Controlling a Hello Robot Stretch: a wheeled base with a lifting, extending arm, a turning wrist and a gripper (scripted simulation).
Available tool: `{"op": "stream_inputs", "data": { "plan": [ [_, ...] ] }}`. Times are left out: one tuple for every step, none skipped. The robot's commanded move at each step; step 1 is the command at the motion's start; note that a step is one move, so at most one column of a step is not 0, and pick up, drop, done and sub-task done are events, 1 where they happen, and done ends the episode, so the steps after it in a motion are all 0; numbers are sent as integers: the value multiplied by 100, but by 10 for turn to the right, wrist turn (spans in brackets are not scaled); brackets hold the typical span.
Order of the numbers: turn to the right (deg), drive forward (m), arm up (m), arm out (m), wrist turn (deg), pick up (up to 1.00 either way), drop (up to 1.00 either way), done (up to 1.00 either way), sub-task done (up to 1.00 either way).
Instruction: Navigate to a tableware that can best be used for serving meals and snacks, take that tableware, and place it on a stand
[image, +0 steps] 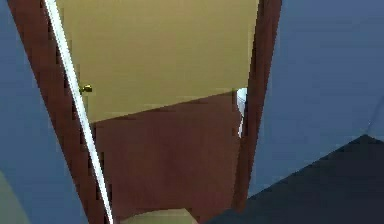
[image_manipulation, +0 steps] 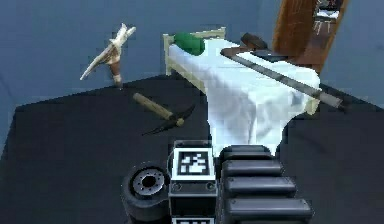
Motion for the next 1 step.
{"op": "stream_inputs", "data": {
  "plan": [
    [0,100,0,0,0,0,0,0,0]
  ]
}}
